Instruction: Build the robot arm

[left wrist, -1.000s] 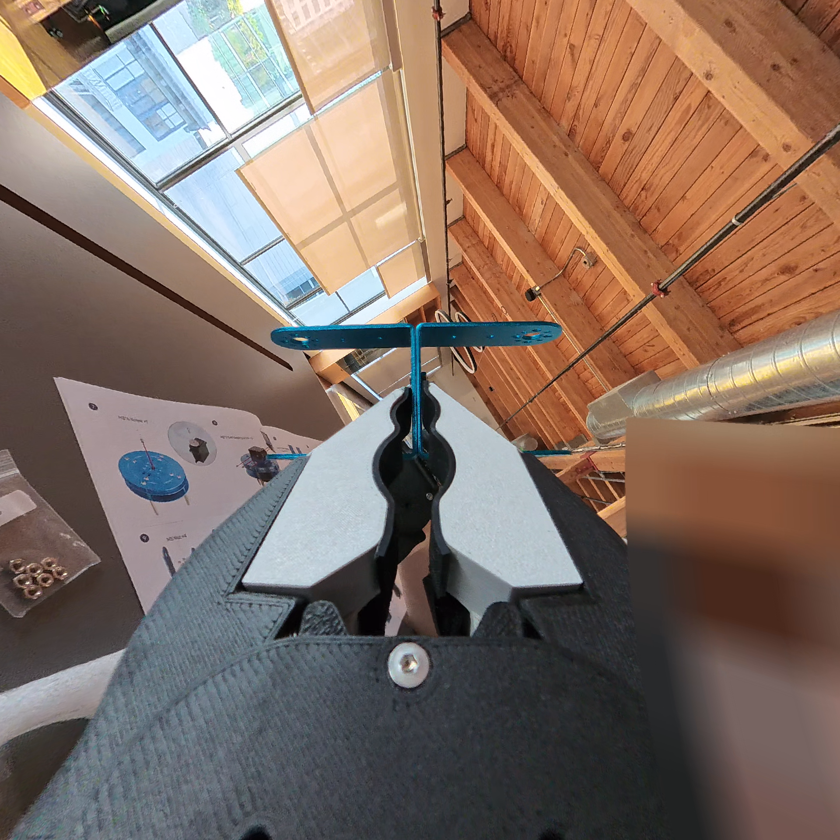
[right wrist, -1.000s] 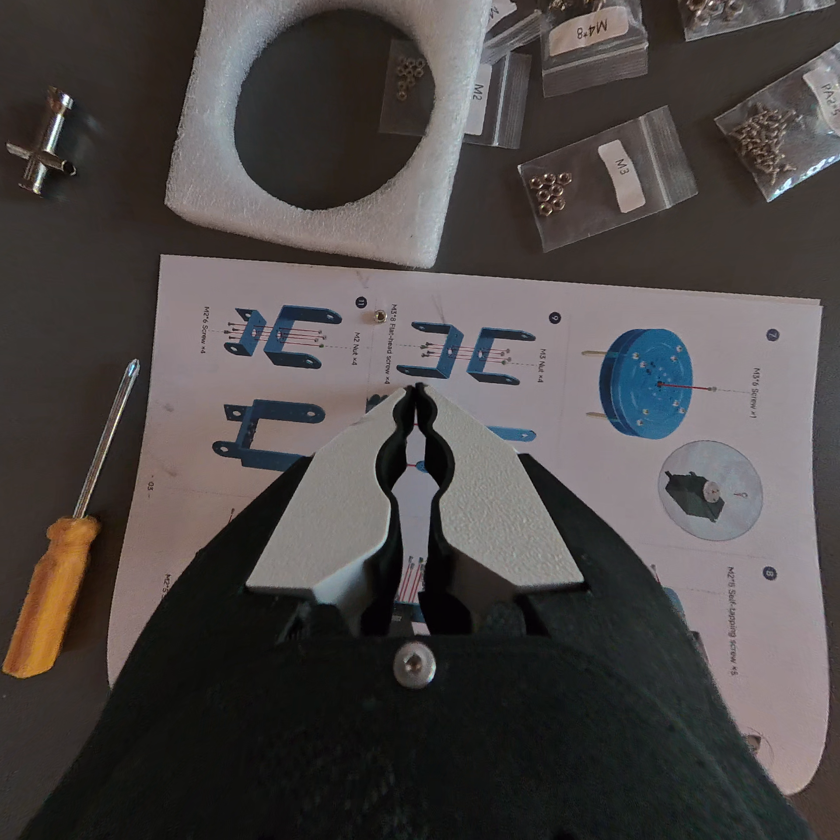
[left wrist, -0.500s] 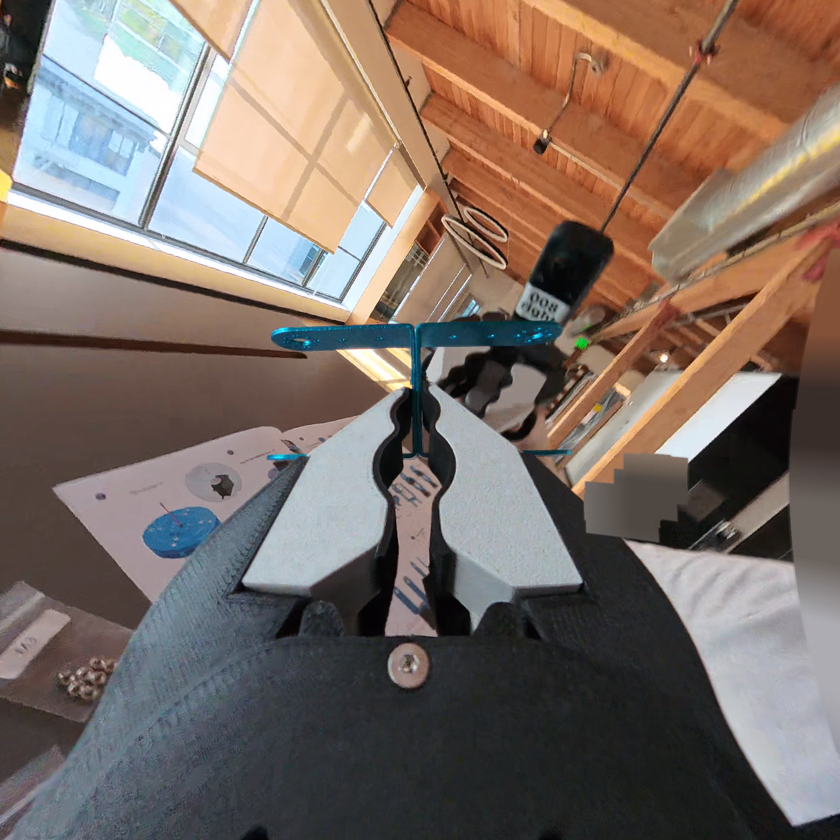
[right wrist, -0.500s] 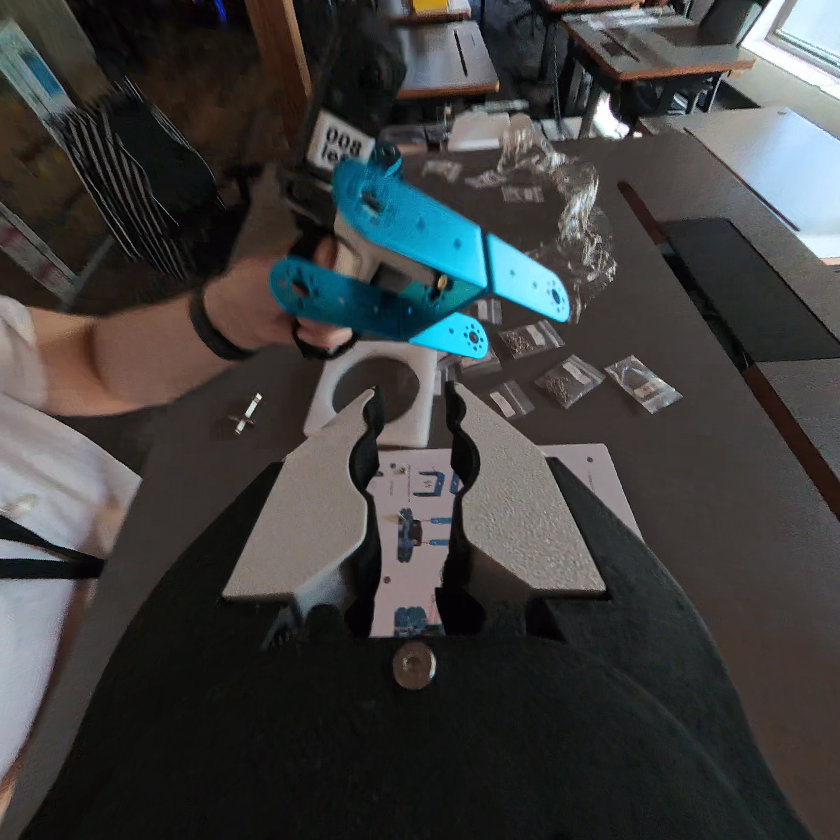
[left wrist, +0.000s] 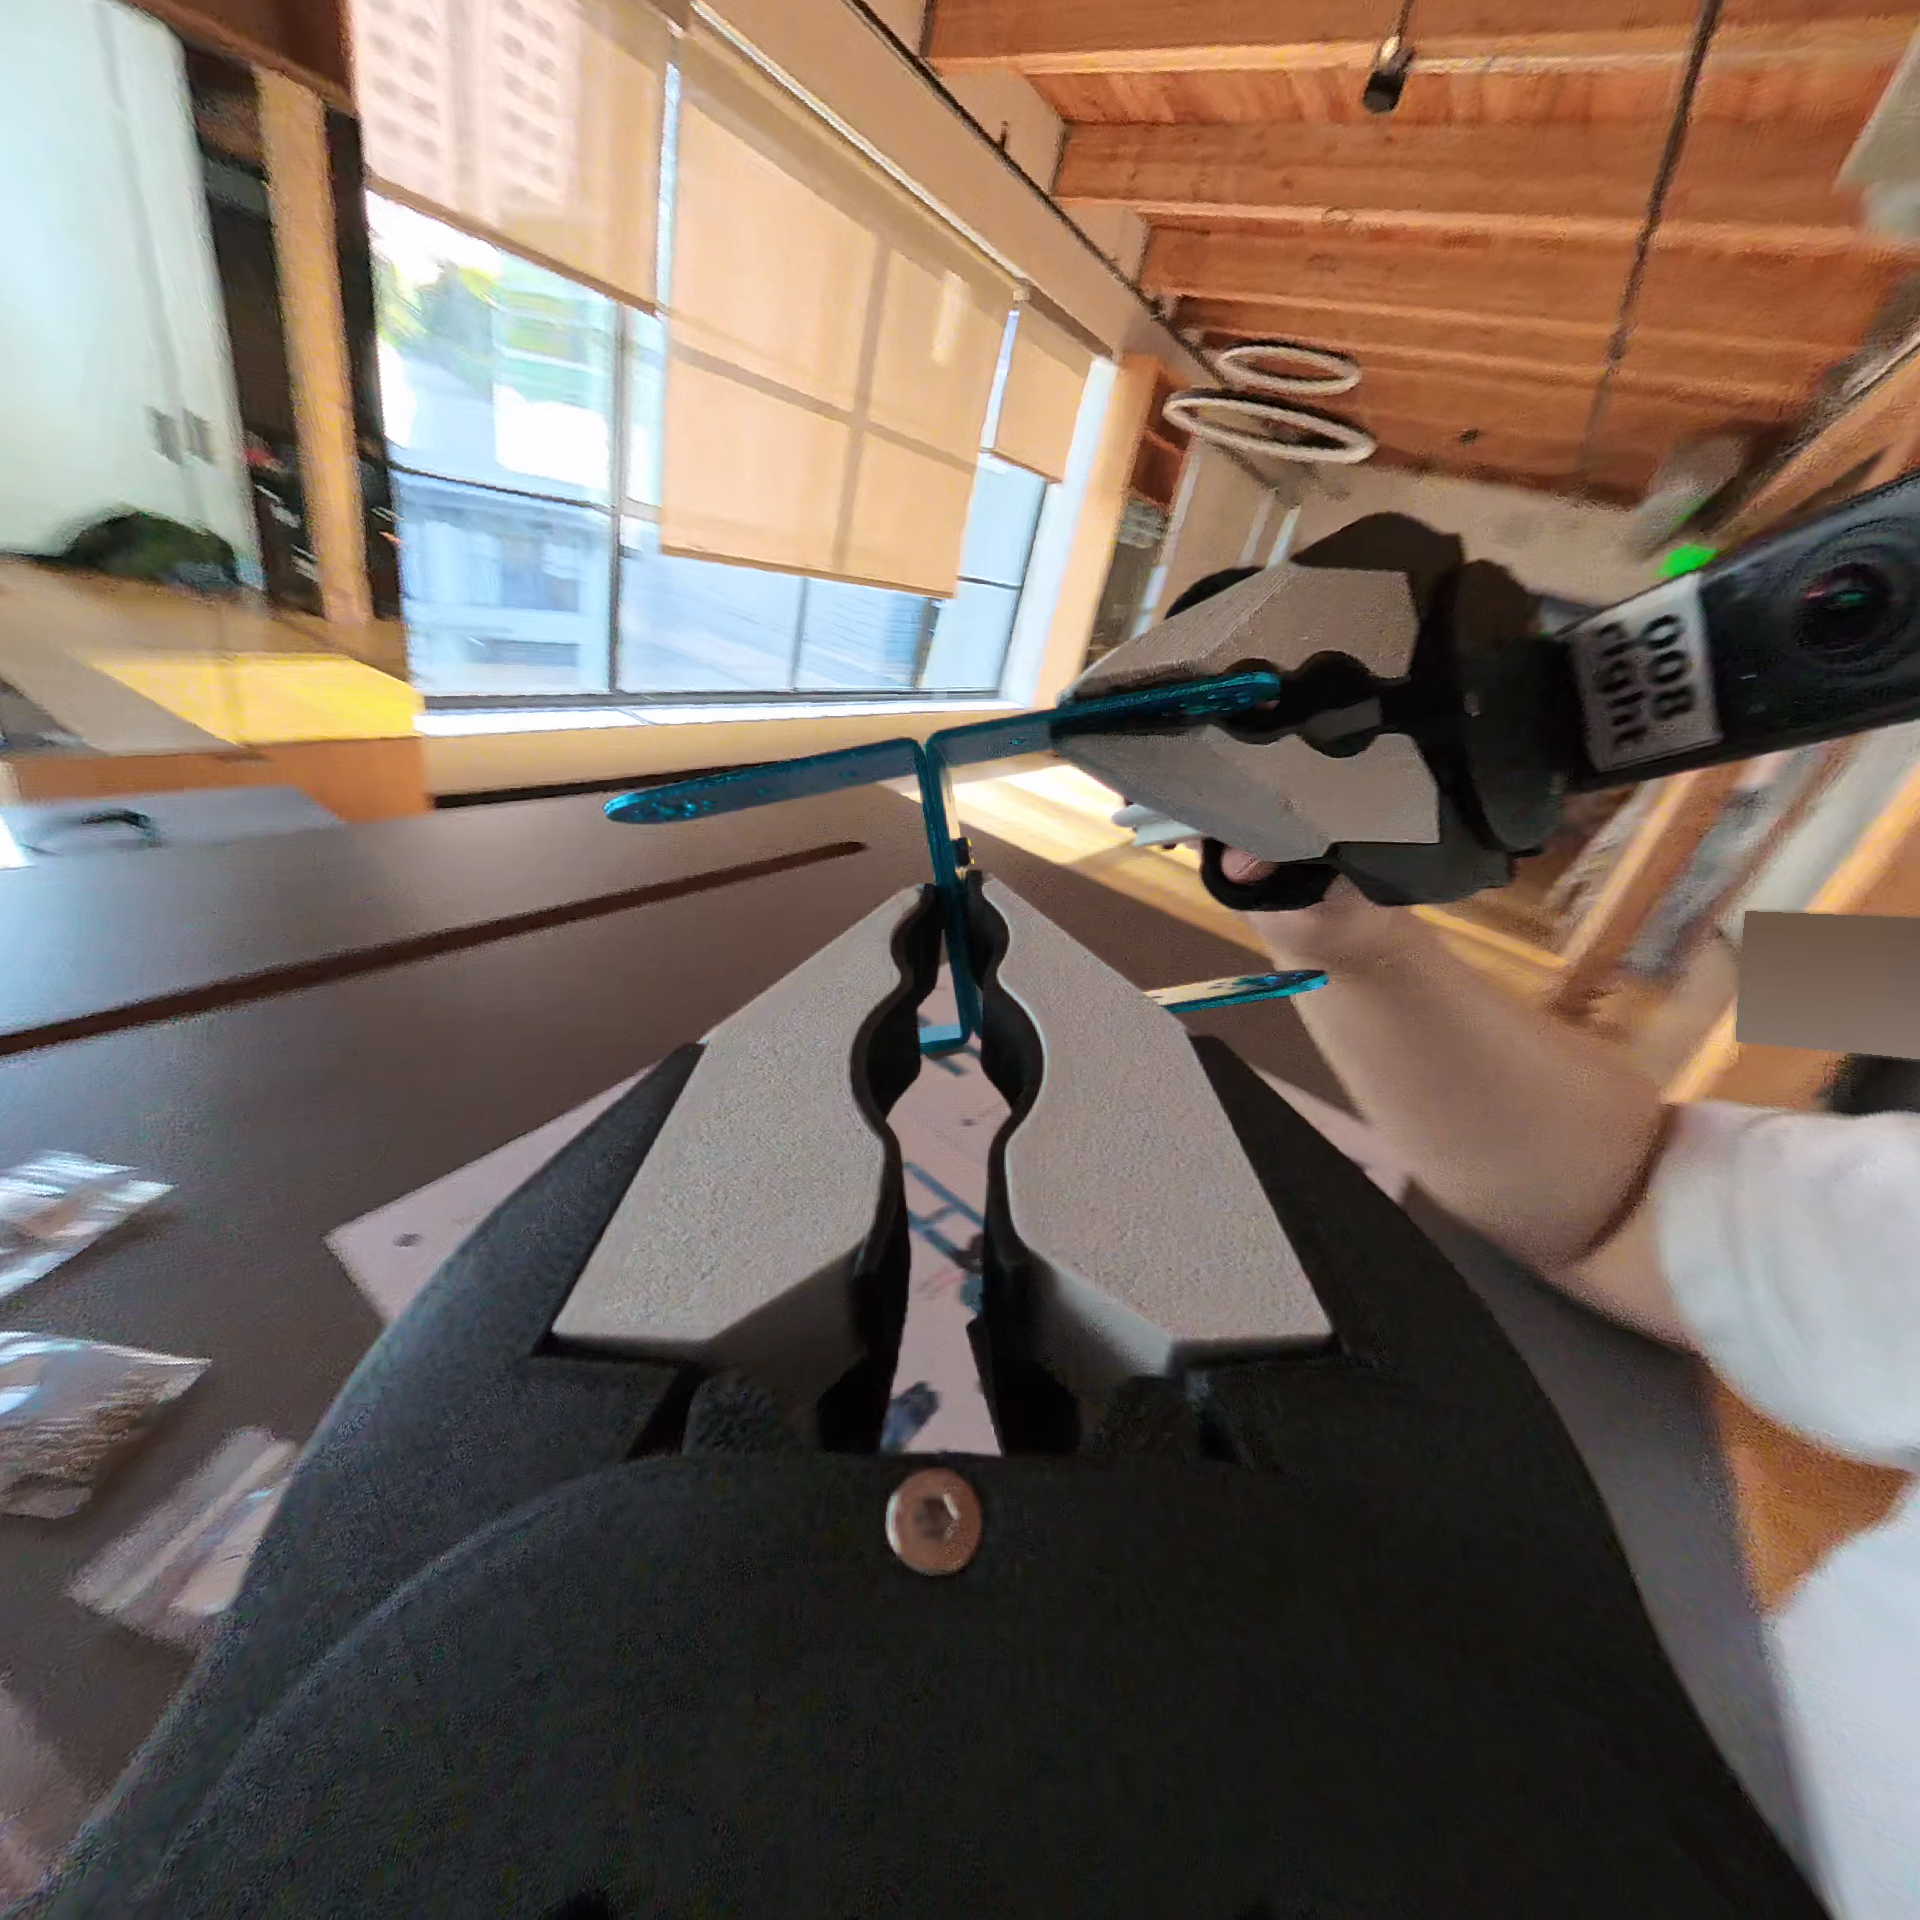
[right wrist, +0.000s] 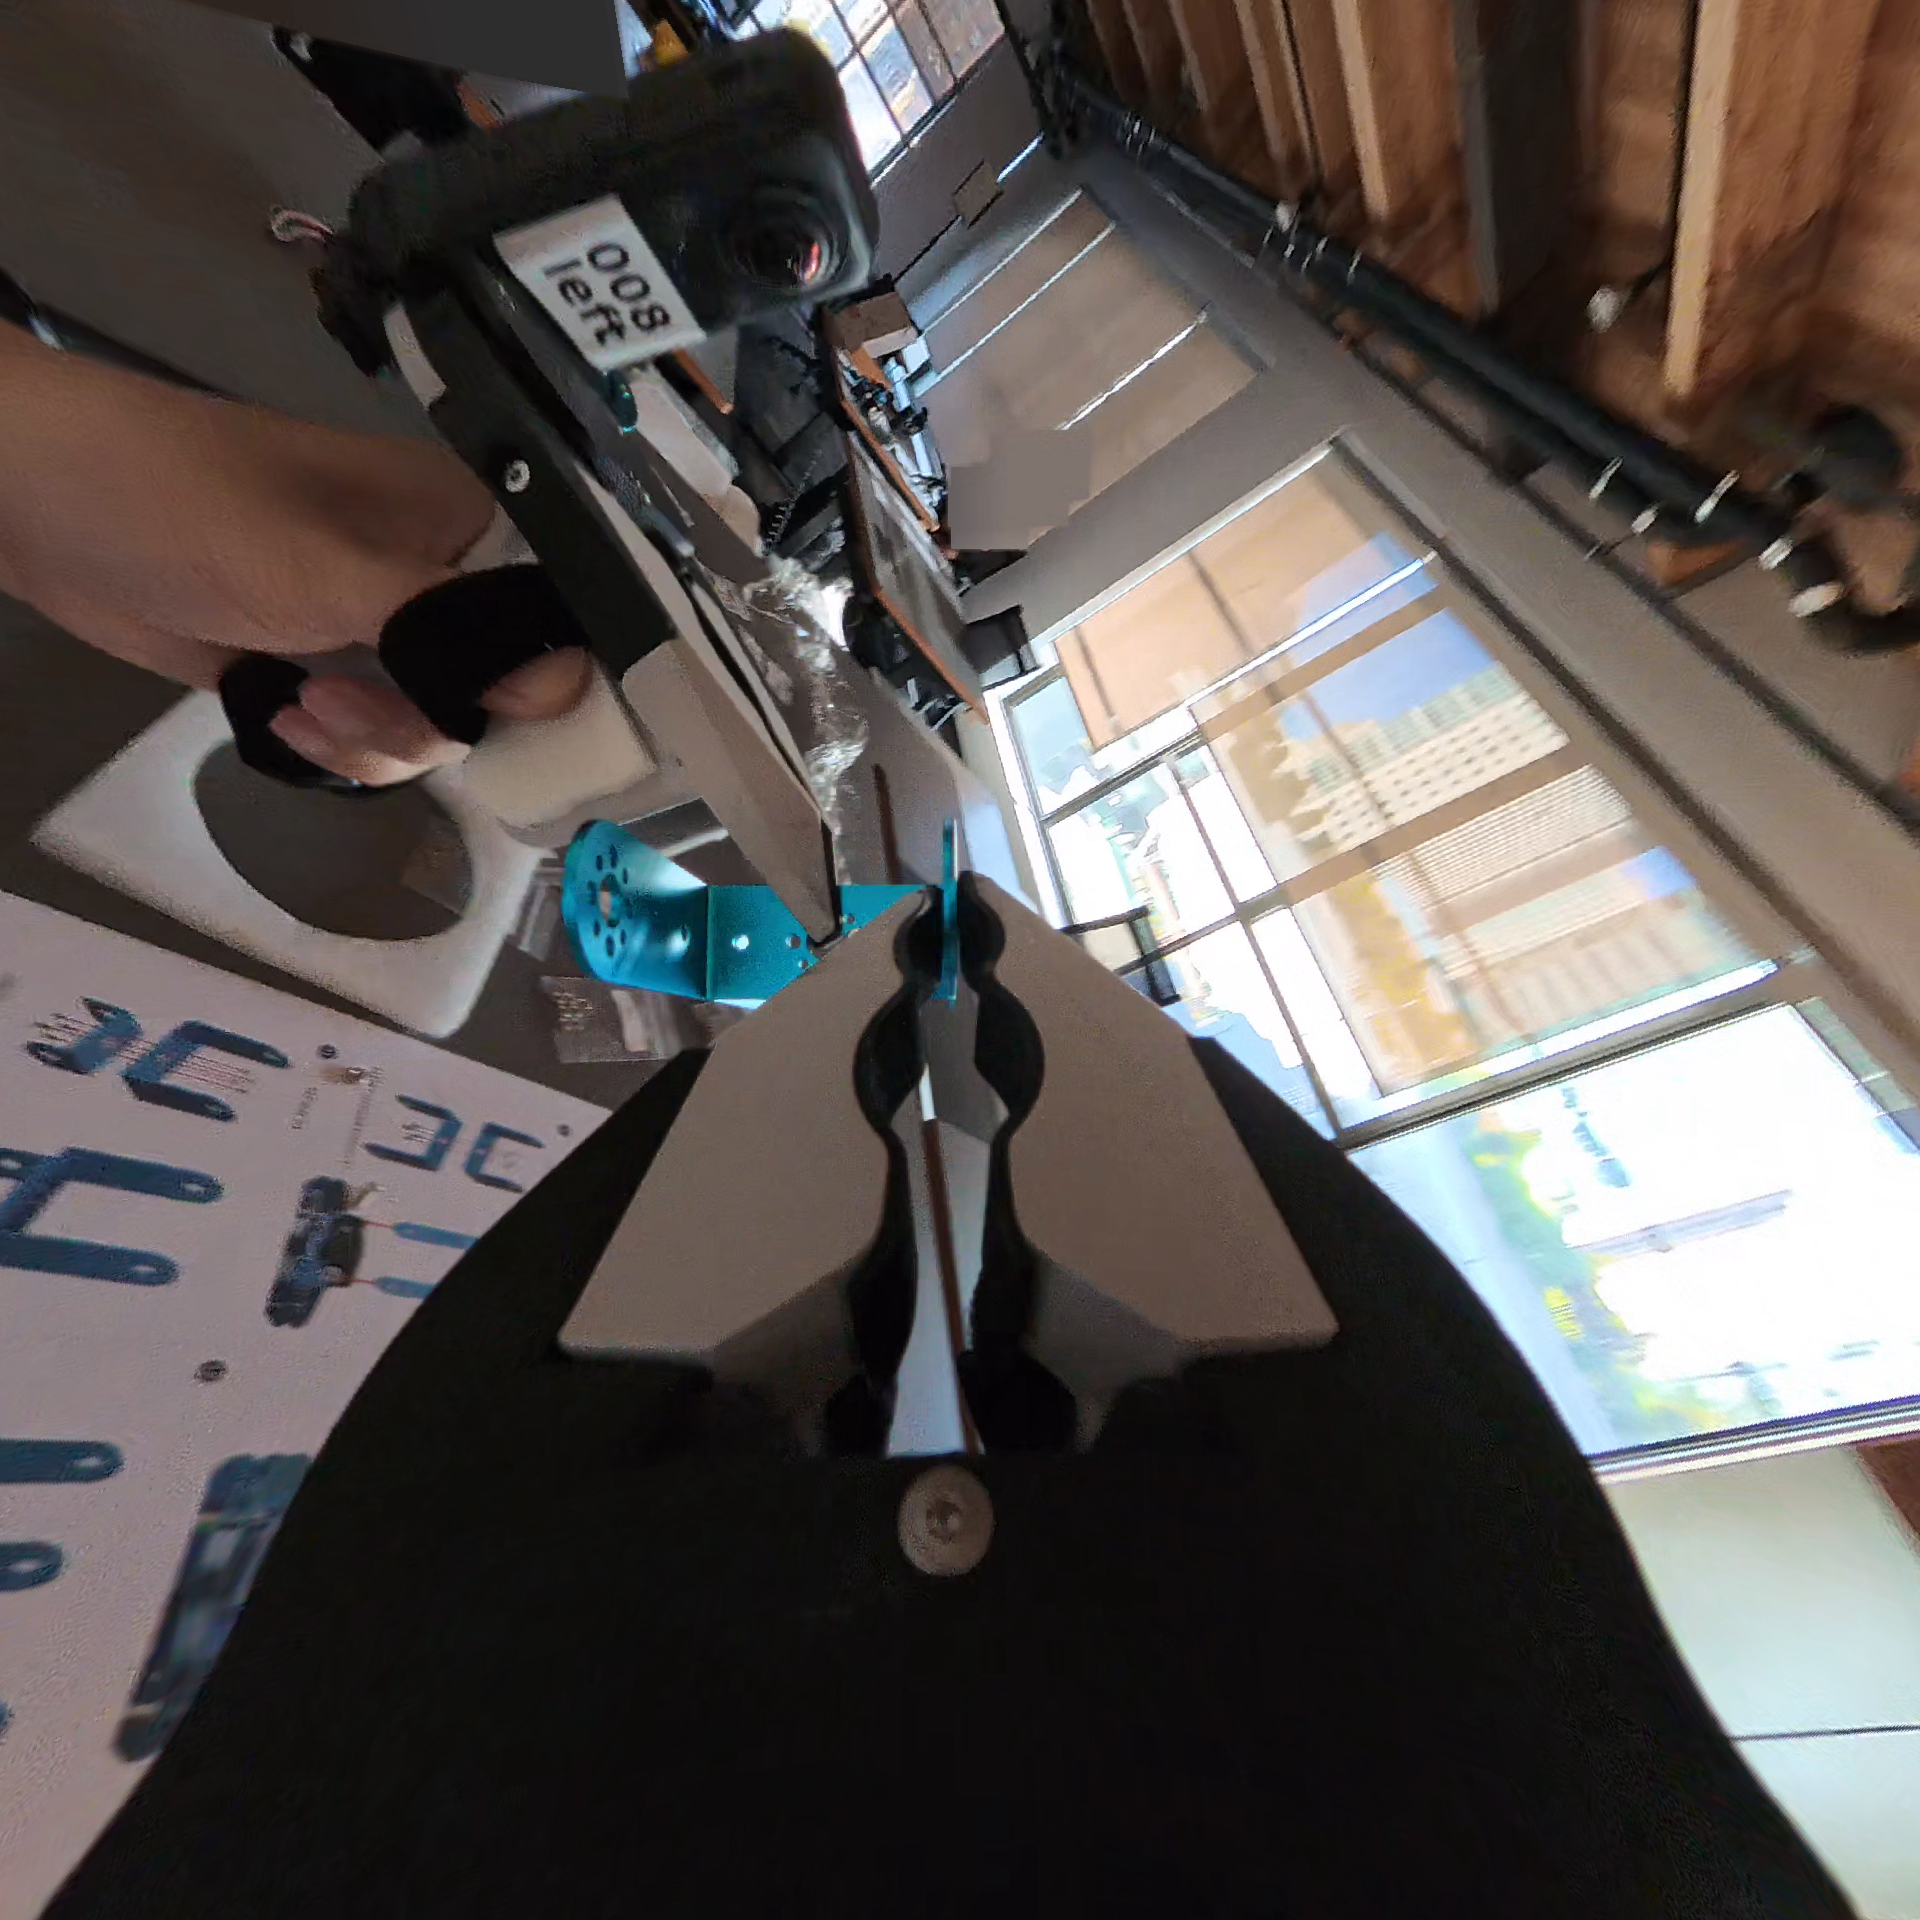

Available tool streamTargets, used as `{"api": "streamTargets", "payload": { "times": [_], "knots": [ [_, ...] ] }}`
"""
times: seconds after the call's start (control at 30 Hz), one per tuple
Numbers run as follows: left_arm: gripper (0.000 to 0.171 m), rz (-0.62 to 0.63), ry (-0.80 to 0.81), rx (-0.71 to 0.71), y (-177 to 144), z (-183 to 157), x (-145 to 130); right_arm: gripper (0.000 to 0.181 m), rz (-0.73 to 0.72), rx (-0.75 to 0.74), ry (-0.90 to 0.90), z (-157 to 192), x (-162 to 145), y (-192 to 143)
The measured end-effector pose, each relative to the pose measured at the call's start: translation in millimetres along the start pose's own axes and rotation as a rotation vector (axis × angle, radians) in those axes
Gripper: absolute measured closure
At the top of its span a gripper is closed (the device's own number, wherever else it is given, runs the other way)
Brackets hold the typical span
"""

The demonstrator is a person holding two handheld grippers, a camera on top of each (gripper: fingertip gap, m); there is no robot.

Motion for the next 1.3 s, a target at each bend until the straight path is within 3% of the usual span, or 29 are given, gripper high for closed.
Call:
{"api": "streamTargets", "payload": {
  "times": [0.1, 0.17, 0.37, 0.43, 0.5, 0.67, 0.77, 0.97, 1.1, 1.23, 1.3],
  "knots": [
    [0.170, -0.005, 0.325, 0.187, -5, -9, 7, 0.179, -0.011, -0.094, -0.207, 4, 0, -2],
    [0.170, -0.008, 0.521, 0.291, -8, -17, 12, 0.179, -0.020, -0.166, -0.248, 4, 3, -3],
    [0.169, -0.117, 0.758, 0.406, -11, -38, 17, 0.181, -0.152, -0.286, -0.290, 5, 18, -15],
    [0.156, -0.118, 0.796, 0.418, -10, -43, 16, 0.181, -0.174, -0.301, -0.310, 5, 20, -19],
    [0.146, -0.119, 0.769, 0.402, -9, -44, 17, 0.180, -0.168, -0.321, -0.320, 3, 19, -20],
    [0.154, -0.119, 0.661, 0.356, -12, -38, 20, 0.180, -0.154, -0.312, -0.323, 3, 18, -20],
    [0.169, -0.091, 0.635, 0.330, -10, -35, 17, 0.180, -0.130, -0.295, -0.330, 5, 17, -16],
    [0.169, -0.073, 0.486, 0.250, -9, -26, 15, 0.180, -0.093, -0.260, -0.318, 6, 15, -12],
    [0.171, 0.011, 0.390, 0.209, -7, -18, 10, 0.180, -0.051, -0.196, -0.301, 10, 10, -7],
    [0.170, 0.033, 0.170, 0.143, -8, -1, 4, 0.180, -0.029, -0.111, -0.097, 8, -1, 6],
    [0.170, 0.024, 0.030, 0.128, -12, 14, 4, 0.156, -0.032, -0.107, 0.056, -2, -5, 7]
  ]
}}
Point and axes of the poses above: each gripper's, where its closed fingertips meet, y out along the fingers, x out of its top, z = x × y across the jaws, the point moved 4 cm from there along -y, back along the fingers, and after that the axes turned 2 degrees about -y, right-handed, at the moved point
